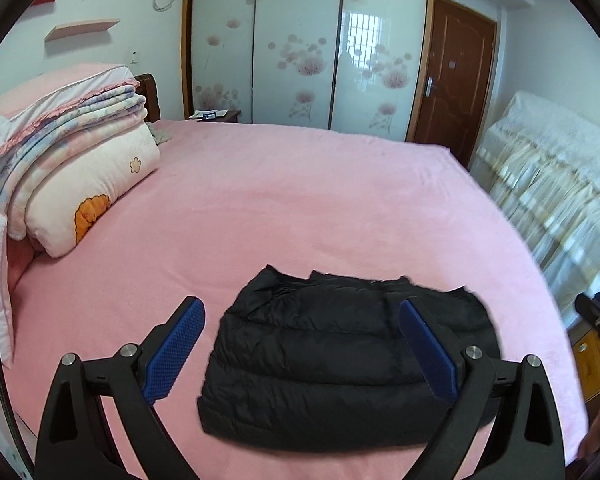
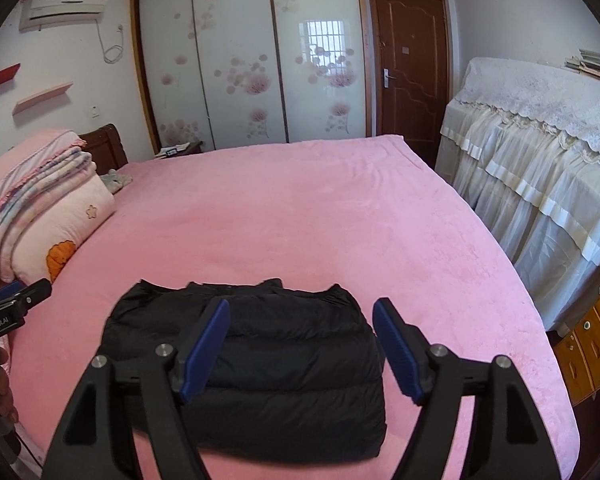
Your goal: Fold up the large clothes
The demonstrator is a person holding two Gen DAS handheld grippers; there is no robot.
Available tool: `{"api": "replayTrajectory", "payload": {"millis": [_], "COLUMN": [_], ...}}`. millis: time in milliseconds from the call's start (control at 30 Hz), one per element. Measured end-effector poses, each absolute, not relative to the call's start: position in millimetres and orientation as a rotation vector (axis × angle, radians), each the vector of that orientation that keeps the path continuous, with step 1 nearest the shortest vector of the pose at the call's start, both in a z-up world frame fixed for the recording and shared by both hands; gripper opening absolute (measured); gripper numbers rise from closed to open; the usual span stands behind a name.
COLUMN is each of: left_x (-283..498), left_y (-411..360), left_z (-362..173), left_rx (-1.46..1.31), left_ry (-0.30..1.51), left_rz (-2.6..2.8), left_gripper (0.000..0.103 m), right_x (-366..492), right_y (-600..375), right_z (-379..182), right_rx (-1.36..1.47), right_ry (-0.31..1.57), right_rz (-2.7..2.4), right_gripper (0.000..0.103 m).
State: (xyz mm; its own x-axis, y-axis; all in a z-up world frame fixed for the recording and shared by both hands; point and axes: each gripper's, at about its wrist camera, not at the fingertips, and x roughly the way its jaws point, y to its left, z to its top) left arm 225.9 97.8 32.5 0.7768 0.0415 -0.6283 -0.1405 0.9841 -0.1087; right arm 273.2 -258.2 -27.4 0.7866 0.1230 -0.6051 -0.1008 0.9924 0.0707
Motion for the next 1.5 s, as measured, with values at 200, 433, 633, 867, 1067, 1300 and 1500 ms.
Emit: {"api": "replayTrajectory", "payload": {"millis": [200,433,633,867,1067,1300,1500], "left_x": [200,160,131,119,119,136,137], "left_y": [93,79,79,92,110,144,161], "left_z": [55,78,80,42,-9,-105,-177], "left_rx": [-0.196,-0.158,-0.195,-0.284,-0.372,-0.562,-0.702], "left_ry": [0.686,0.576,0.519,0.549,0.584,0.73,0.78], "left_rz": [0.085,0.052,0.007,-0.043,0.039,0.015,0.026], "left_gripper": [0.102,0.102,0.102,0.102,0.102,0.101,0.101], "right_x": [236,190,161,160,144,158,174], "right_y": [-233,-201,-189,-184,-186,-175,-167], "right_z": [11,38,44,24,-1,-33,-64], "right_rx": [-0.003,-0.114,-0.134,-0.139,-0.088,-0.091,-0.081], "right_ry": [0.572,0.389,0.284,0.382,0.31,0.331,0.394], "right_rz": [0.156,0.137,0.116,0.136,0.156,0.118,0.112], "right_gripper": [0.09,0.09,0.09,0.095,0.103,0.103,0.102]}}
